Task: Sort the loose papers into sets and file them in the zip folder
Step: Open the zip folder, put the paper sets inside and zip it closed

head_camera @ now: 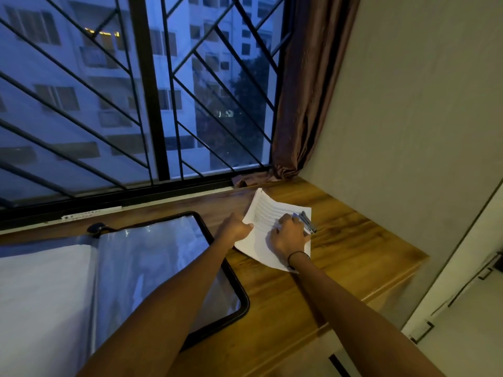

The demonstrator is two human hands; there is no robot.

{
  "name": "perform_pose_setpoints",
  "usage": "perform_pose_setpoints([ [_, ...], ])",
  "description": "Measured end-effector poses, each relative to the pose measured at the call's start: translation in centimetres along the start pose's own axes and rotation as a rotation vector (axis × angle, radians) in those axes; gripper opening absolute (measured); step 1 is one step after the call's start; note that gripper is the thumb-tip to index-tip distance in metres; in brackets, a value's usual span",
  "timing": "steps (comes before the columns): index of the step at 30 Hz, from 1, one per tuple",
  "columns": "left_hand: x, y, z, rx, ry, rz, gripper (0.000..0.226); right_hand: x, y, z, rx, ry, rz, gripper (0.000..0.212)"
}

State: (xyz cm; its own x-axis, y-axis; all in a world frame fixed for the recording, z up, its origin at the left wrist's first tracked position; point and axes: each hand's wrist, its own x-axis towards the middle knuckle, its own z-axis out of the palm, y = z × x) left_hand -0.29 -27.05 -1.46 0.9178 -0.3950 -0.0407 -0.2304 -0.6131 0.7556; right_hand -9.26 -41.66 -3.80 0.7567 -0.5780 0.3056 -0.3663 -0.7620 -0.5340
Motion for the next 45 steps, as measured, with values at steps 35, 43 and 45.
perform_pose_setpoints([
  [35,-10.3,-13.9,-23.1,-0.716,0.34,-0.055,0.044,-1.8,-19.3,6.9,1.339,-0.575,-0.056,0.031],
  [43,-9.7,-13.3,-22.4,-0.706,0.392,0.069,0.038,-1.4,-21.8,6.1,1.442,-0.88,-0.06,0.054],
  [45,-9.7,-12.8,-22.7,-0.745,0.412,0.114,0.033,-1.2,-22.4,5.4,1.454,-0.906,-0.109,0.053],
])
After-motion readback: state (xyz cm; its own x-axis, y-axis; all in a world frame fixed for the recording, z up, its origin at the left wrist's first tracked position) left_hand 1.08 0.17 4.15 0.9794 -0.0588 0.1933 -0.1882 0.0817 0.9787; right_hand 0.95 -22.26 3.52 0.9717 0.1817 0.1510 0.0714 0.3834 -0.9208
